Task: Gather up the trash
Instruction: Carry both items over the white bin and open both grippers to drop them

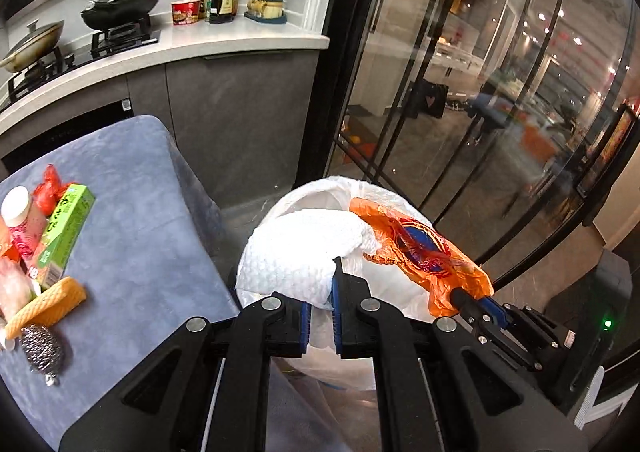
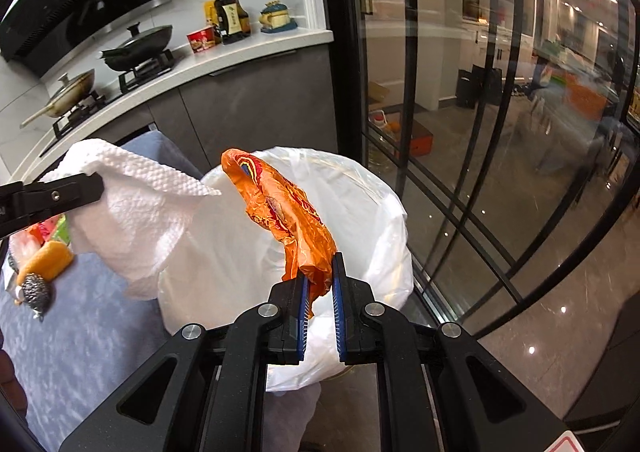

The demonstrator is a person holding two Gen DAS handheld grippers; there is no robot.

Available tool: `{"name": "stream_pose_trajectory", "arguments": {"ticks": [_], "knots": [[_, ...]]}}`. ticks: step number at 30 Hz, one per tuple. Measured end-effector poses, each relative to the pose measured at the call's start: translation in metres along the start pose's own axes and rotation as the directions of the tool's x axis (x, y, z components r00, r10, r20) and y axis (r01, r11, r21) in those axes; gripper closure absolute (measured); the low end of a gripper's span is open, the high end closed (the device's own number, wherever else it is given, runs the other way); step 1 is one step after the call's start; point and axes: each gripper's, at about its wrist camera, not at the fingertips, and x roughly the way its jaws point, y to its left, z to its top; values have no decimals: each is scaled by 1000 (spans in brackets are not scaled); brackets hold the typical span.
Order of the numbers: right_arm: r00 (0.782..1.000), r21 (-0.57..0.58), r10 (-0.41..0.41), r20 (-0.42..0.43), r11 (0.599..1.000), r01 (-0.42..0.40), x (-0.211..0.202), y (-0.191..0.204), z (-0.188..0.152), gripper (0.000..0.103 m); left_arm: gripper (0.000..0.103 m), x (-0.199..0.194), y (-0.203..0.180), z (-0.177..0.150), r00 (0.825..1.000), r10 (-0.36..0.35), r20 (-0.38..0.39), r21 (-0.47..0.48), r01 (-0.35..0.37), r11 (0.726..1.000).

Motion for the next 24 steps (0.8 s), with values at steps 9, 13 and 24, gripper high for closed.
{"name": "stream_pose_trajectory", "arguments": {"ticks": [9,13,24], "knots": [[1000,22,-6,3,1000,6,5,-4,1,79,82,18,-7,0,999,1,-32,0,-1,1000],[999,27,-18,31,999,17,1,-4,4,59,54,17,-6,0,1000,7,-22,-18,-7,1000],[997,31,-22,79,999,19,-15,4,8,49,49,-2,11,-3,999,32,6,-51,-31,998]]}}
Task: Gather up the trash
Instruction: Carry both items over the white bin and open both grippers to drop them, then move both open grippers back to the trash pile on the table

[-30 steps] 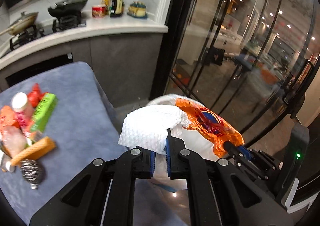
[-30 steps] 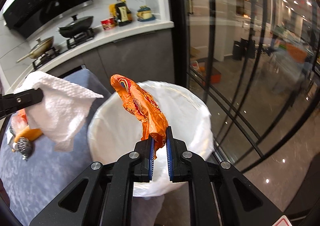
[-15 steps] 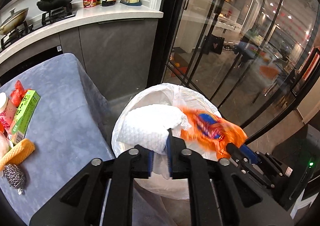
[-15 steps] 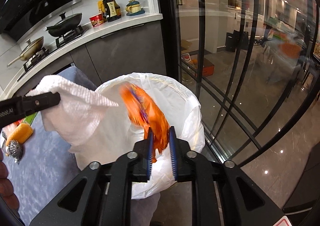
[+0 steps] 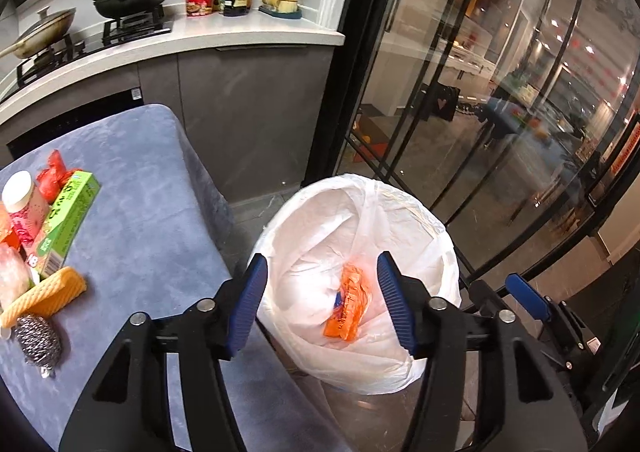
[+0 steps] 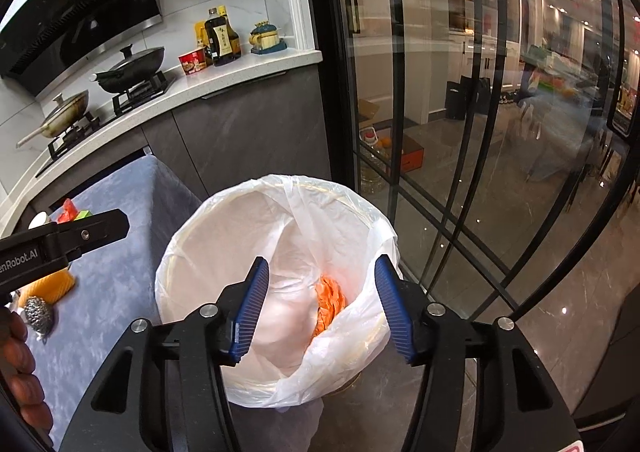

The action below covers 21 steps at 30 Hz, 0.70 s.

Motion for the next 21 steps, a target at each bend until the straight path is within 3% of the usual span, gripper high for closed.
{"name": "stream_pose_trajectory", "arguments": {"ticks": [9,12,21], "knots": [[999,-41,36,25,999,-35,-16,26,1,48,48,-33,37,-5,997,61,46,-70,-58,996],[998,-64,61,28,996,-59,-20,40,0,48,42,-43,56,-8,994,96,55,-110,-89,990],[987,-152,160,20,976,-155,-31,104,-5,44,38,-85,138,-30,961,268,64,-248,-244,937]]}}
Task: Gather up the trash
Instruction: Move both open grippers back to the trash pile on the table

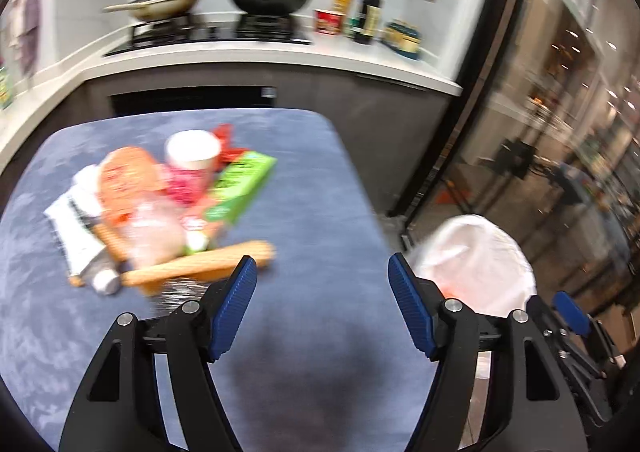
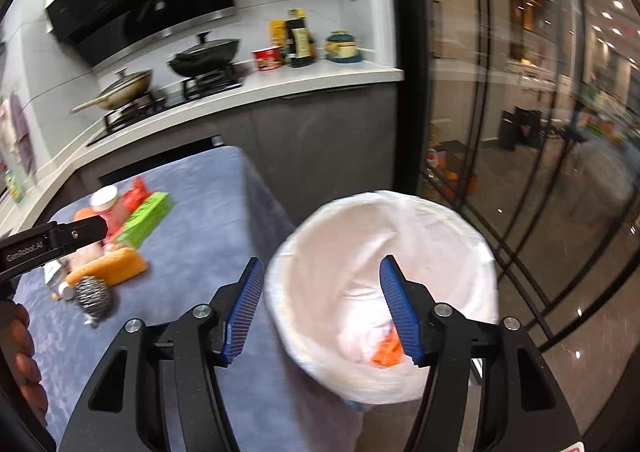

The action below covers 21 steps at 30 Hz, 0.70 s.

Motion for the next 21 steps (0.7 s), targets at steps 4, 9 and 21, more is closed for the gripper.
{"name": "stream_pose_trajectory", "arguments": {"ticks": [4,9,21], "knots": [[999,-51,49,-7,998,-49,2,35,-1,44,37,-8,47,-2,998,65,1,-70,-65,995],[993,-97,115,-26,988,-117,8,80,-2,44,34,-17,96,-6,991,130,4,-125,-129,984],[966,-209,242,-92,944,-256,38,197,0,43,24,-26,213,1,971,239,10,-221,-231,948]]}}
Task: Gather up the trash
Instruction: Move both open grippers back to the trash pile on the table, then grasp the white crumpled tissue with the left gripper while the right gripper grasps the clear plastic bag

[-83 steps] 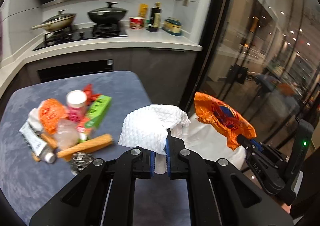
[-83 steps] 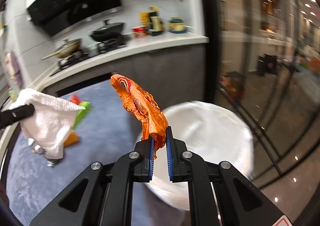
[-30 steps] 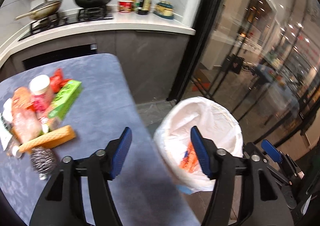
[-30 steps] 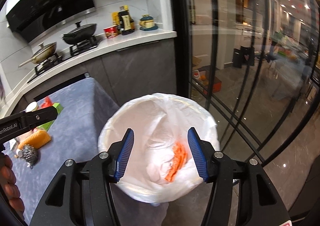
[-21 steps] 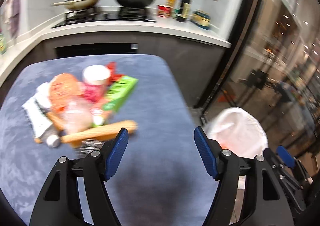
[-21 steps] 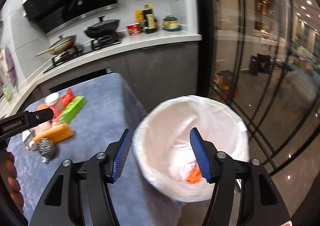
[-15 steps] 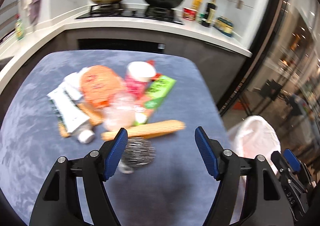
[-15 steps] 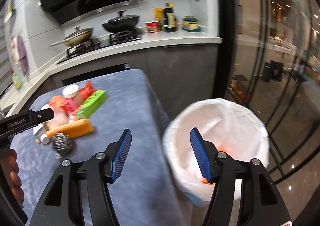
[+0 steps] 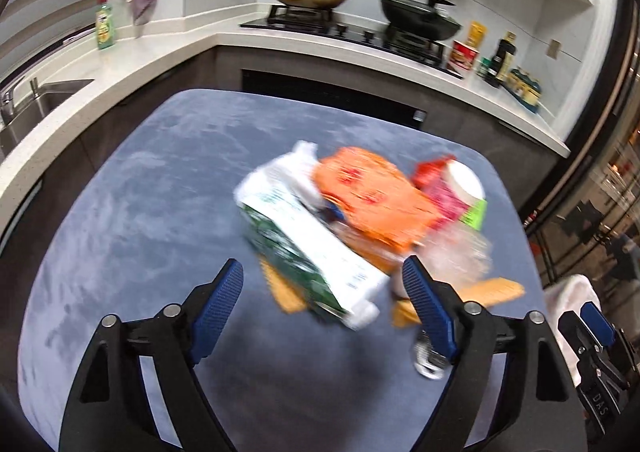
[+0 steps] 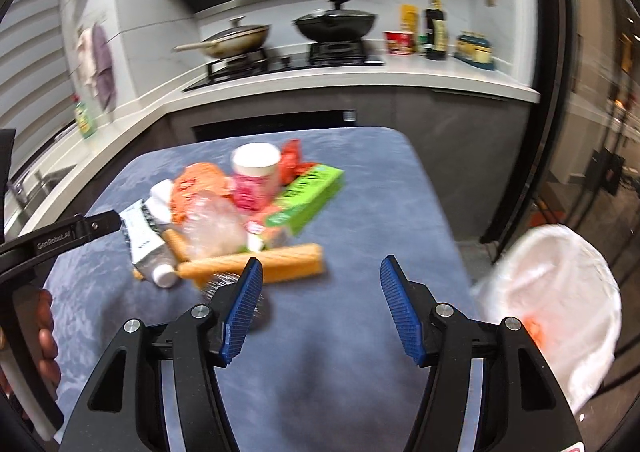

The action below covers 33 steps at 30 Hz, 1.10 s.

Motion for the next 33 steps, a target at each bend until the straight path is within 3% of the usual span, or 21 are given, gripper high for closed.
{"name": "stream_pose_trajectory", "arguments": {"ticks": [10,22,23,25,29,30,33], "knots": [[998,-66,54,-31,996,-56,58,62,21,43,18,49,47,48,1000,31,5,37,-31,999],[997,-86,52,-57,995,-57,98,84,28,43,19,141,52,83,987,-98,-126,94,110,989],[997,-87,55,-62,994,-60,100,85,28,43,21,147,50,83,984,-107,-142,106,123,987],[996,-91,60,-67,994,-66,103,86,28,47,38,156,46,81,976,-126,-176,126,149,981],[993,-98,90,-79,990,-97,105,89,25,67,62,160,40,74,970,-144,-196,149,174,973],[992,-98,96,-81,990,-104,105,89,25,74,73,159,40,73,970,-146,-196,153,178,972],[989,-101,117,-86,987,-126,104,91,23,89,88,152,39,69,971,-148,-188,147,177,973]]}}
